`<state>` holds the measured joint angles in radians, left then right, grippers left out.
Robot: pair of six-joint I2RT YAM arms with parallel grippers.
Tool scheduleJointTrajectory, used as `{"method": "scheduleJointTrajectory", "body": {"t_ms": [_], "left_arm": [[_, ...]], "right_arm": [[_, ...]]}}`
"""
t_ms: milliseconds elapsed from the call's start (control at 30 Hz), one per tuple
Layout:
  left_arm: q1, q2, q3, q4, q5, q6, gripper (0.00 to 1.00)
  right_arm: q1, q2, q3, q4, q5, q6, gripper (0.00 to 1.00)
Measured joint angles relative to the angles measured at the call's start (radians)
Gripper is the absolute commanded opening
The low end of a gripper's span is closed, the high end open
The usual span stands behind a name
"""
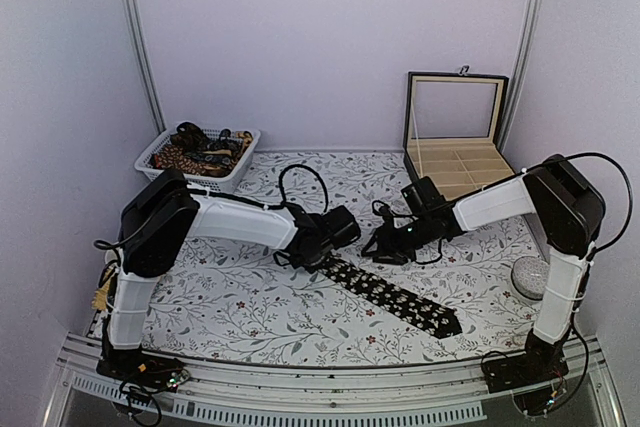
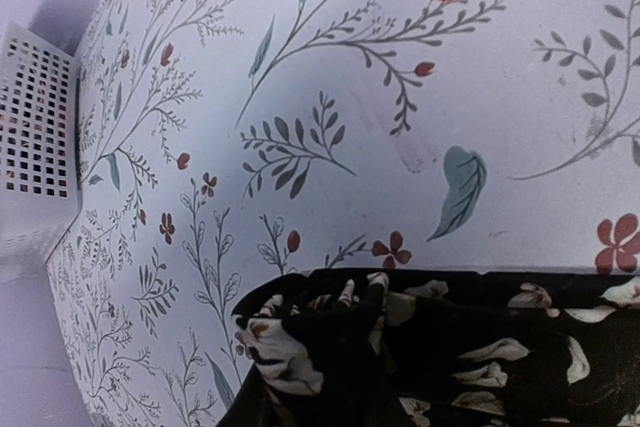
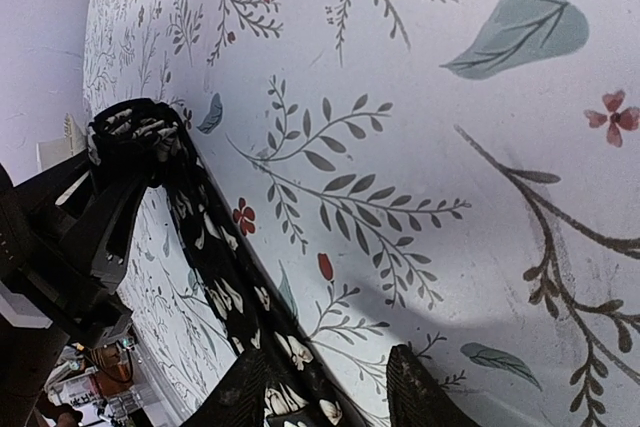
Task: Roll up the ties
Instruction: Roll the tie at the center of the board.
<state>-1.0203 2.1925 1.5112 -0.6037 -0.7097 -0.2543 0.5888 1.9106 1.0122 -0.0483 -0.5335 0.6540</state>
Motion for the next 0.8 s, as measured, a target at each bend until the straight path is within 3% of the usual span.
{"method": "scheduleJointTrajectory", "body": {"t_ms": [200,467,600,800], "left_arm": [[-0.011,0.002,0.014,-0.021,0.024,-0.005,0.24],[-0.035,0.015,0.029,-0.036,0.029,-0.005,0.28],[-0.041,0.020,0.036,-0.046,0.035,-0.005,0.37],[-0.050,0.020,0.046,-0.060,0.042,-0.006,0.39]], "right_arm": [[-0.001,0.000,-0.001,0.000,-0.006,0.002,0.39],[0.006,-0.023,-0.066,0.023,-0.092,0.044,0.26],[0.028,-0.023,-0.081,0.031,-0.130,0.069,0.25],[0.064,-0.023,-0.098,0.051,-0.157,0.096,0.24]]}}
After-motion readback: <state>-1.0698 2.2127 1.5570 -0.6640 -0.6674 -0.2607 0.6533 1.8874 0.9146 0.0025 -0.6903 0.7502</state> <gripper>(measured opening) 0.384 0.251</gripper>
